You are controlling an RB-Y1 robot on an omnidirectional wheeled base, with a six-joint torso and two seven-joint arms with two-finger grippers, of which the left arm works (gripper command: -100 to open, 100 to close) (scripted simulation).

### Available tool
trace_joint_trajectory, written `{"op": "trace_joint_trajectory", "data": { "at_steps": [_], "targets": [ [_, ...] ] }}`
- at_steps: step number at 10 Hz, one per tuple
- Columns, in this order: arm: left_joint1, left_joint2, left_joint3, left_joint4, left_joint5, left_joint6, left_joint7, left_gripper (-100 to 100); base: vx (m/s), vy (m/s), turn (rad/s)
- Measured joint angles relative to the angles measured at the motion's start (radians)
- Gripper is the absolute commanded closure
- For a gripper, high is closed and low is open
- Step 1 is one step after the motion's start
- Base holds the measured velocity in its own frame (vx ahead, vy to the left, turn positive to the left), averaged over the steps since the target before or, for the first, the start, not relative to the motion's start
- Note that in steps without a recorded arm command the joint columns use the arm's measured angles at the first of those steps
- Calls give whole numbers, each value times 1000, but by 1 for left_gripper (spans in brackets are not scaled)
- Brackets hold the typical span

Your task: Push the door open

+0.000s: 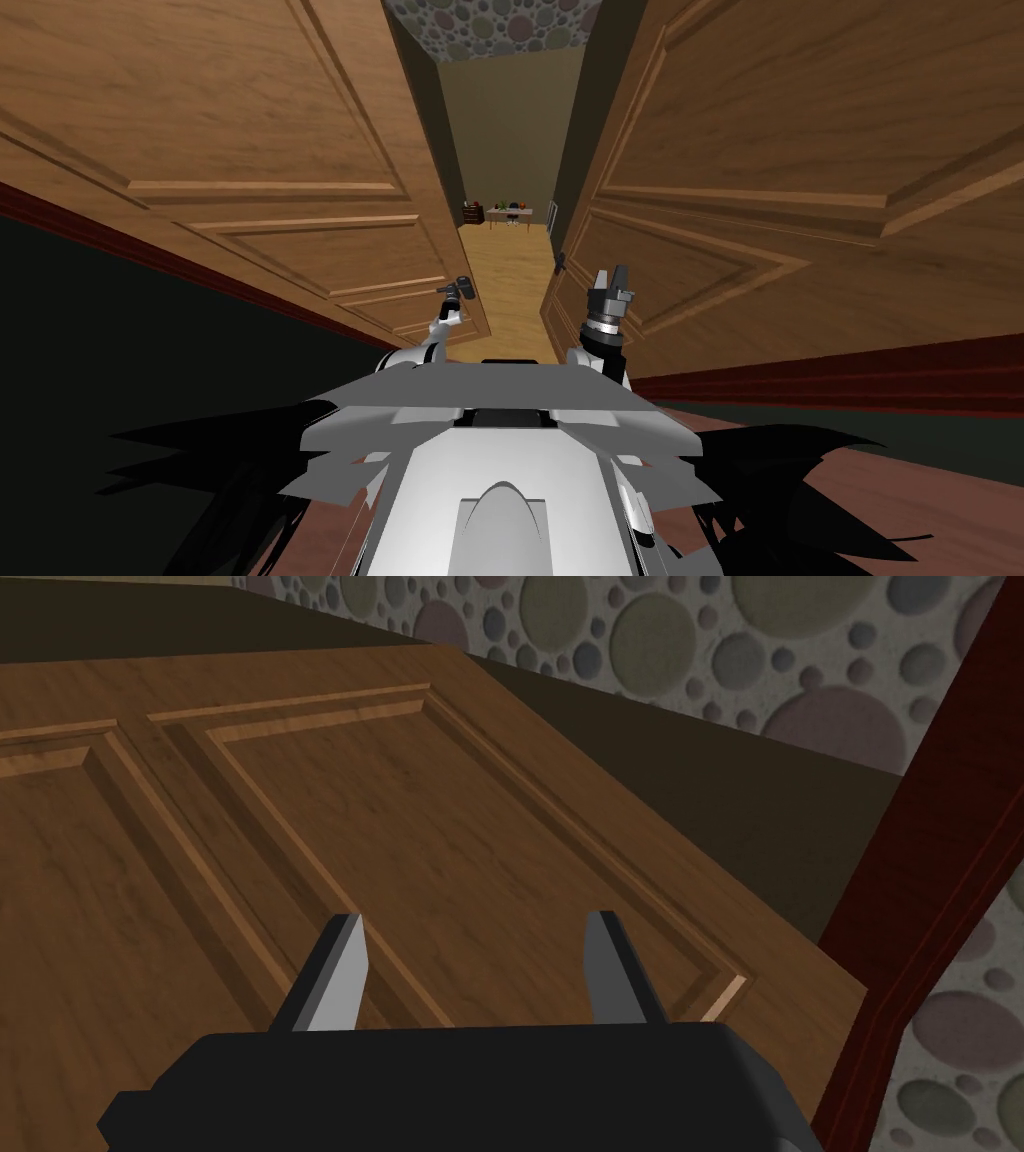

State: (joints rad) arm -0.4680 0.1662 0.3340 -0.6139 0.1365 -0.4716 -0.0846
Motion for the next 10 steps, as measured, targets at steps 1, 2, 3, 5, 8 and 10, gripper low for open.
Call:
{"op": "trace_joint_trajectory", "data": {
  "at_steps": [1,2,3,5,8,10],
  "targets": [
    [-19,13,7,35,4,-13,0,100,169,-51,38],
    [-13,18,13,30,6,-14,1,100,183,-62,51],
    [-9,20,22,23,9,-9,-3,100,174,-93,54],
    [-12,31,31,30,12,-13,-4,100,114,-12,67],
    [-16,19,30,43,18,-16,-16,100,182,-16,116],
    [-19,16,33,43,23,-20,-25,100,184,-6,119]
  ]
}}
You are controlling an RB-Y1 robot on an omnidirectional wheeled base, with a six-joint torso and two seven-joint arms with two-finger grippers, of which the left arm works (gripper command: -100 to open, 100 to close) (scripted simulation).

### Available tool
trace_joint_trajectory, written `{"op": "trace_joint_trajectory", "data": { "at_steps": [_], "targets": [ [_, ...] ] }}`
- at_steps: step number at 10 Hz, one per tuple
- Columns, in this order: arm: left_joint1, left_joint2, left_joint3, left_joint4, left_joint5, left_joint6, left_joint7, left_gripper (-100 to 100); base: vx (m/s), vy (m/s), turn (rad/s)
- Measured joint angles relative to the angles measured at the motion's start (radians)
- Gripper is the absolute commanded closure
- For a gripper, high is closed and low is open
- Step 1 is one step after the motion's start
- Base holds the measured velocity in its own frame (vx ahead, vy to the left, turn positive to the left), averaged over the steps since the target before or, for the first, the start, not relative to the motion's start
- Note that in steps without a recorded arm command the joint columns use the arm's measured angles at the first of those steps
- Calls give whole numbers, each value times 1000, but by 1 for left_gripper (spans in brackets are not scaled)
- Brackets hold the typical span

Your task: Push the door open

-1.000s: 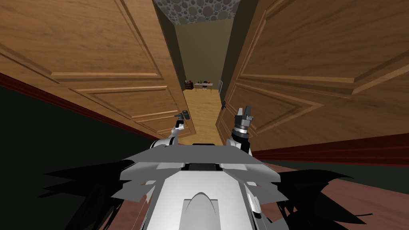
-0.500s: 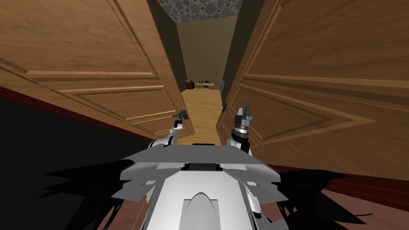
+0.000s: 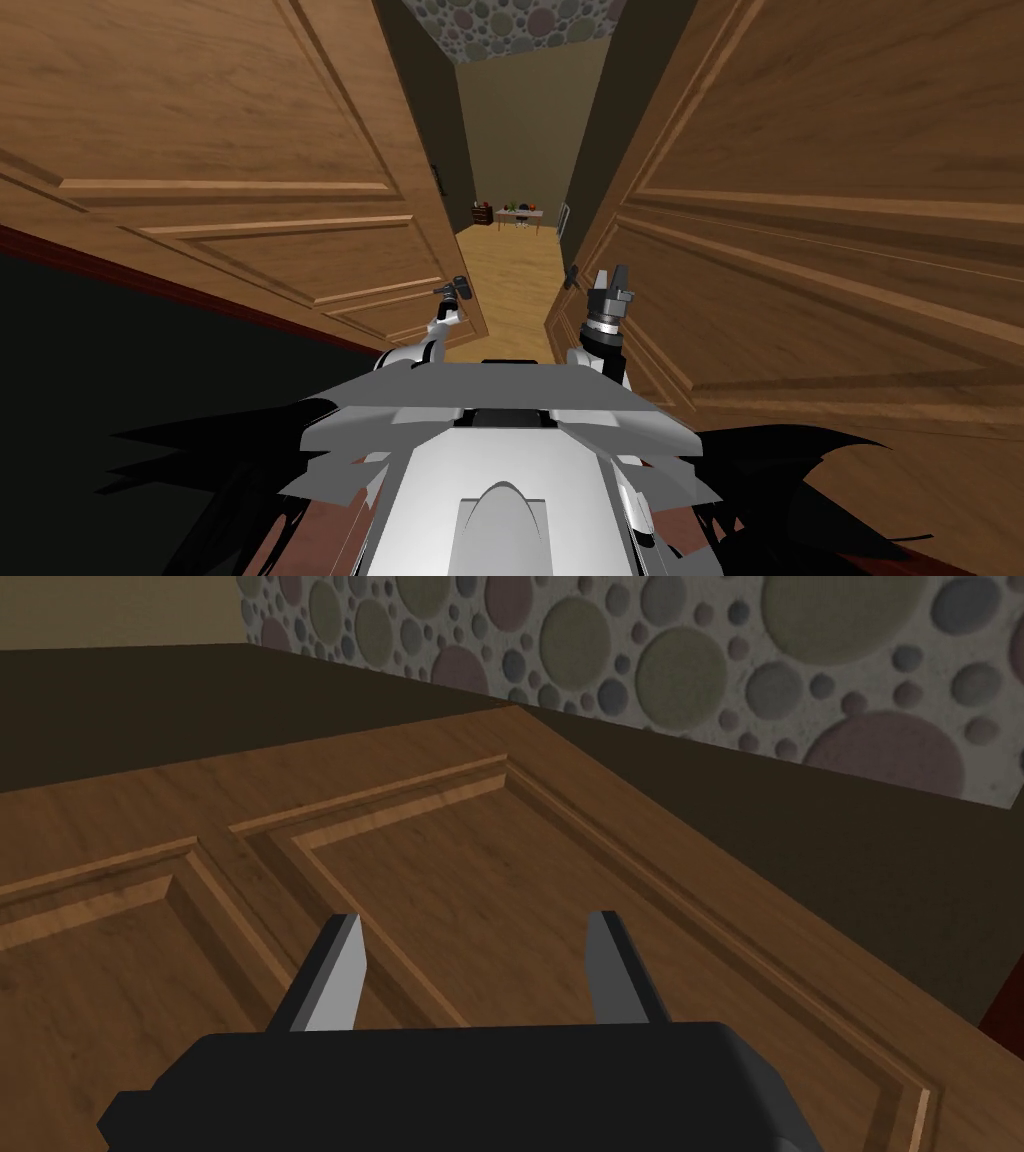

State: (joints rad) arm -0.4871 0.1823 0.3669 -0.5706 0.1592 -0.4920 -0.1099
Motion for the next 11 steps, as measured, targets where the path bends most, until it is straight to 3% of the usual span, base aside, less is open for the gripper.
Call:
{"op": "trace_joint_trajectory", "data": {
  "at_steps": [4,7,11],
  "targets": [
    [-4,-25,3,-14,13,5,-33,100,198,-18,181],
    [-23,-40,4,8,25,-8,-59,100,205,-27,219],
    [-34,-68,5,5,41,-10,-99,100,190,-42,221]
  ]
}}
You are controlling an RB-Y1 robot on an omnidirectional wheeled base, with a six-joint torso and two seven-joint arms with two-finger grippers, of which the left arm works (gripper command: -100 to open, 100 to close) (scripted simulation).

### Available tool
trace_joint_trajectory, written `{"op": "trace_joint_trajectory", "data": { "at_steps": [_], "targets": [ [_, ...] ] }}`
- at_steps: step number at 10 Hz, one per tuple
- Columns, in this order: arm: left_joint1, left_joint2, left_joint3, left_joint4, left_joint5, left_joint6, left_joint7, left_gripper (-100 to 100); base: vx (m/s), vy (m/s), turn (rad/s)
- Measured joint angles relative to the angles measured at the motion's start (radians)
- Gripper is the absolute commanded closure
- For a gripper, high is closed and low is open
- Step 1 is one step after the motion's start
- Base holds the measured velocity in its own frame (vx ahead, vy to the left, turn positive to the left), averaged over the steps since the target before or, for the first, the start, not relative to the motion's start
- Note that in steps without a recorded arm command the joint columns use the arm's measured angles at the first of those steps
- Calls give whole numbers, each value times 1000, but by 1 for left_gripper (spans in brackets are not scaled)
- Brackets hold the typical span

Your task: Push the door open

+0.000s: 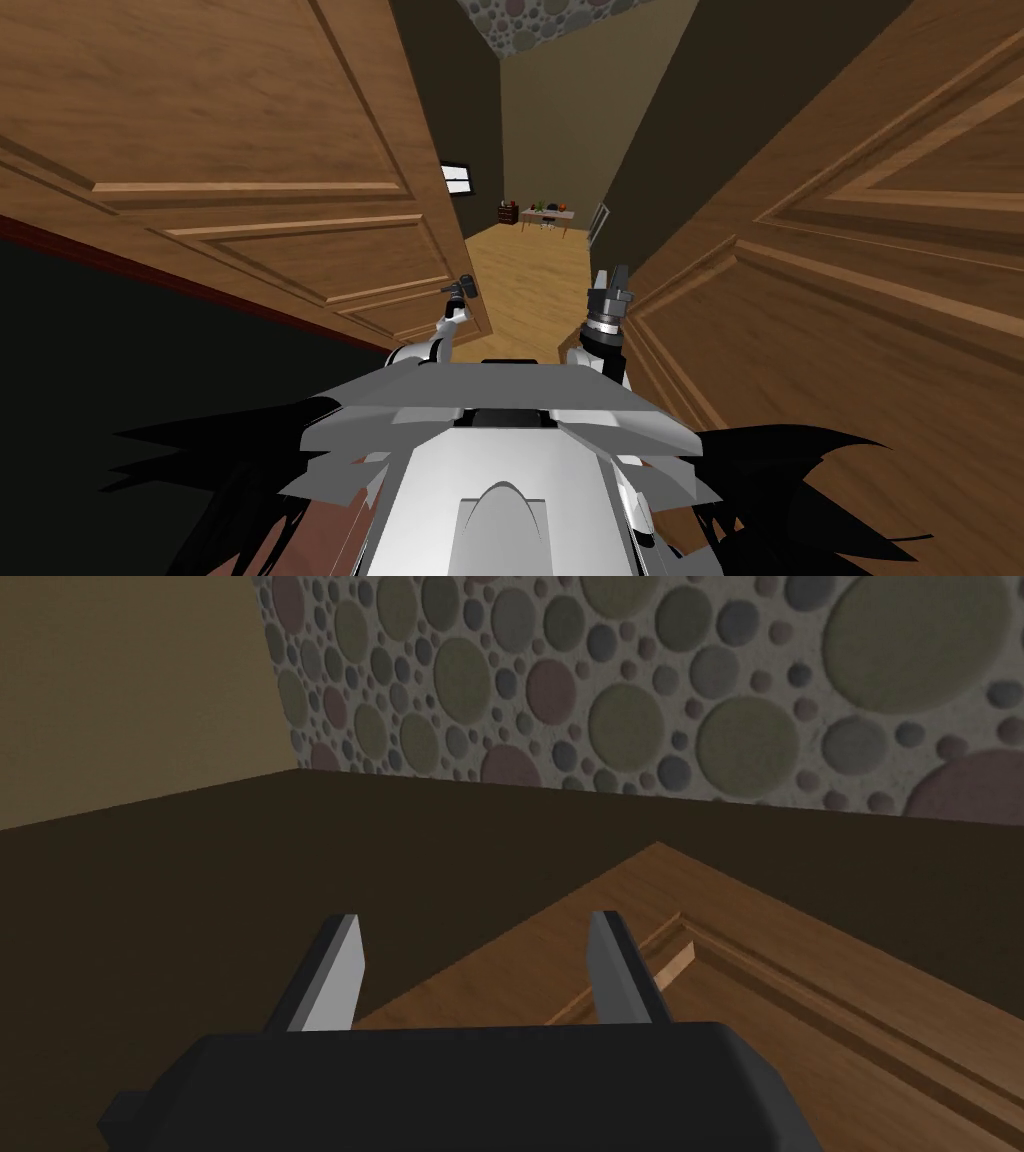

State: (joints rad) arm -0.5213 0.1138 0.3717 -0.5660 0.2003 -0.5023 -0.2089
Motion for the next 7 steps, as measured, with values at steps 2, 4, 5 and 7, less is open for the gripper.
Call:
{"op": "trace_joint_trajectory", "data": {
  "at_steps": [2,4,5,7],
  "targets": [
    [-16,-11,3,23,9,-12,-21,100,199,-58,208],
    [-18,-22,7,17,18,-15,-40,100,148,-48,174],
    [-22,-25,6,20,21,-17,-46,100,164,-75,193],
    [-29,-39,9,30,29,-21,-65,100,184,-63,219]
  ]
}}
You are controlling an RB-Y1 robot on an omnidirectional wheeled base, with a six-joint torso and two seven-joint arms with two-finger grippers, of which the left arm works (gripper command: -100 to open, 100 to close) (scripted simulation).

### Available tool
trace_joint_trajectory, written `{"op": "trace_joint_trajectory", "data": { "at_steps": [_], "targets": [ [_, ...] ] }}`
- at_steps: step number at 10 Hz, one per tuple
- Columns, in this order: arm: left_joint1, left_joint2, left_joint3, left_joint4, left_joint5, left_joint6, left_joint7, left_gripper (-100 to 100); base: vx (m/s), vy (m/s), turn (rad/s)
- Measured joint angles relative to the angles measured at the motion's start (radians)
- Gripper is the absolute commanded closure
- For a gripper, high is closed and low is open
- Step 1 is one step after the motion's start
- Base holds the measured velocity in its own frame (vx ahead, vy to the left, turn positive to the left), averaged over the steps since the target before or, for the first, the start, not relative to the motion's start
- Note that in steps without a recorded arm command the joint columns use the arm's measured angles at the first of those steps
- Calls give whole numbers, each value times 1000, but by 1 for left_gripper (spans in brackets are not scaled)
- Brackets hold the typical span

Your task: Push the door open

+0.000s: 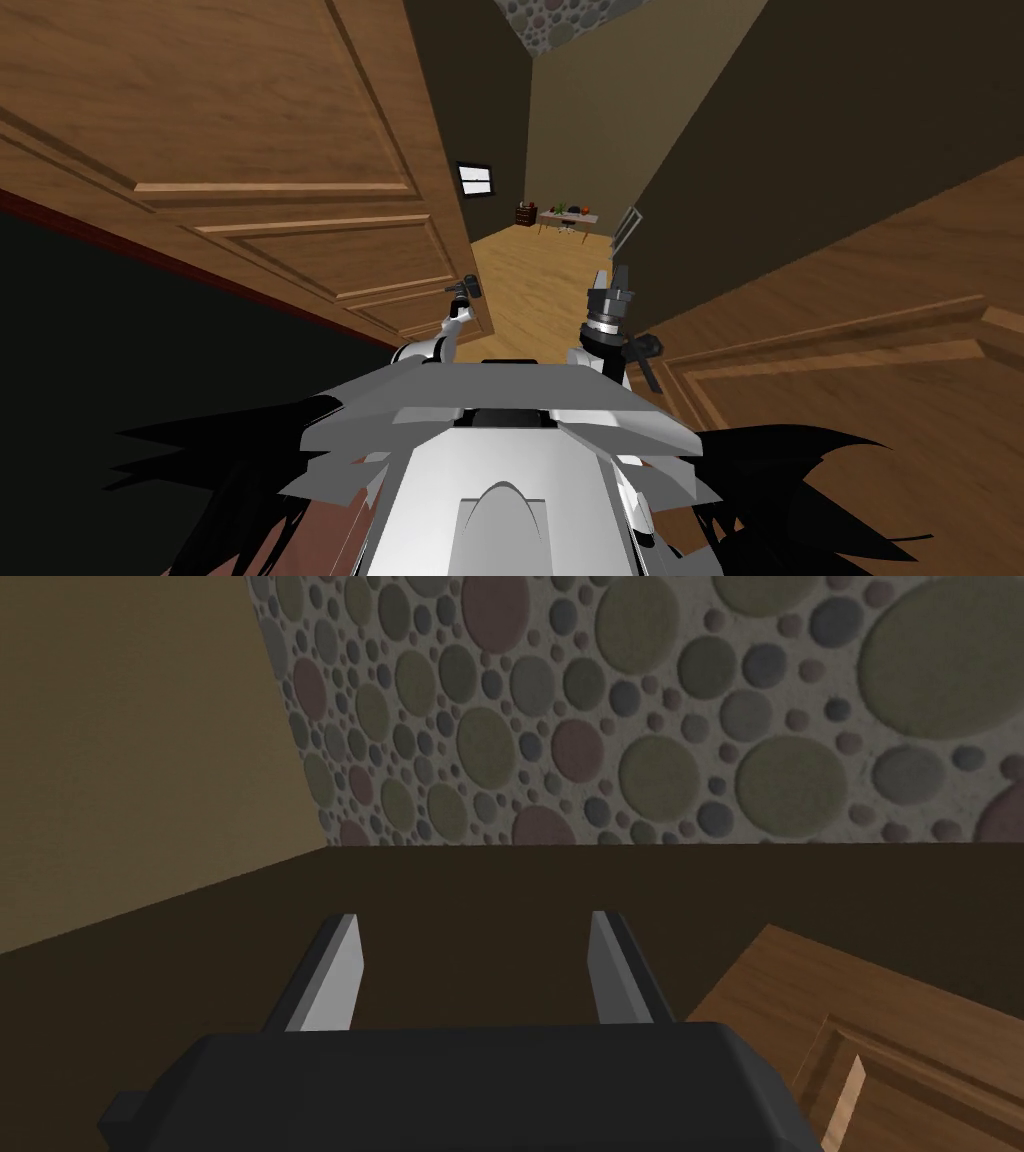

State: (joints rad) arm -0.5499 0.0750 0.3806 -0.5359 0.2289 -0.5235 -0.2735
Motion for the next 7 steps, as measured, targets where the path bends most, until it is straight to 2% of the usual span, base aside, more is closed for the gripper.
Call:
{"op": "trace_joint_trajectory", "data": {
  "at_steps": [1,2,5,6,7],
  "targets": [
    [-12,1,0,25,4,-12,-5,100,110,-41,44],
    [-9,-1,3,14,7,-13,-9,100,142,-52,153],
    [4,-25,8,-25,15,6,-40,100,162,-77,162],
    [-10,-20,9,4,19,-7,-41,100,185,-87,113],
    [-11,-21,12,9,22,-12,-45,100,166,-102,125]
  ]
}}
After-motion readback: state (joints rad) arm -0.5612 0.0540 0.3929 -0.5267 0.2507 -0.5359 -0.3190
